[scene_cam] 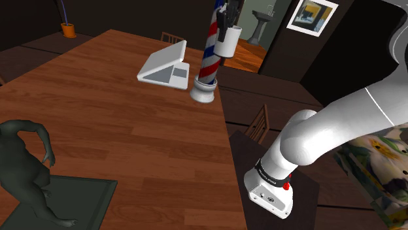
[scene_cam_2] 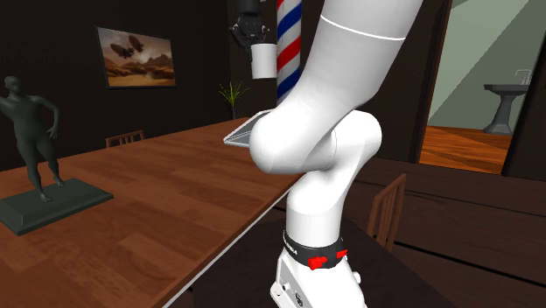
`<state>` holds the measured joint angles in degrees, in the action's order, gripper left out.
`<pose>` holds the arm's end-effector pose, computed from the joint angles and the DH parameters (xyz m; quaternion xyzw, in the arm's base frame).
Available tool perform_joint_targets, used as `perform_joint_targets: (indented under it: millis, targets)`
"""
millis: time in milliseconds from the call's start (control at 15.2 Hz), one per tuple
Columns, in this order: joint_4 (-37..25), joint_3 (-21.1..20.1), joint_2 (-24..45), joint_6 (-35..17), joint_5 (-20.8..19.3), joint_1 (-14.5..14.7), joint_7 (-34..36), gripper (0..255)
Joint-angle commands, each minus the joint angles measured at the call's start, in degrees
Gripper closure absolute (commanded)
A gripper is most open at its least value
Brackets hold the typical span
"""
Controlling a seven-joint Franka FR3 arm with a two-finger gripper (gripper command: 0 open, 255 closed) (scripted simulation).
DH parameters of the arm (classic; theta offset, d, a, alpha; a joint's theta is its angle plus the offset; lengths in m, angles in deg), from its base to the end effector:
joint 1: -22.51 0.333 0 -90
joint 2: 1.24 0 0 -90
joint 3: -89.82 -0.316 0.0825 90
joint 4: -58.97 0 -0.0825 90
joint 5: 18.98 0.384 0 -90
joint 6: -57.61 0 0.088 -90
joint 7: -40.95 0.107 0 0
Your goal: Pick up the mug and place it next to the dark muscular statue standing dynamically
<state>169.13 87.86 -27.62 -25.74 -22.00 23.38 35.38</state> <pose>0.3932 0.0170 0.6688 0.9971 0.0684 -0.0047 0.0337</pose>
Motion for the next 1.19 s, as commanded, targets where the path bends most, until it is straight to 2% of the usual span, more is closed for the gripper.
perform_joint_targets:
  millis: [0,1122]
  targets:
    - [-2.2,-0.1,0.5,1.7,0.0,0.0,0.0,255]
    - [-23.3,-0.4,8.0,15.3,-0.4,-0.2,-0.7,255]
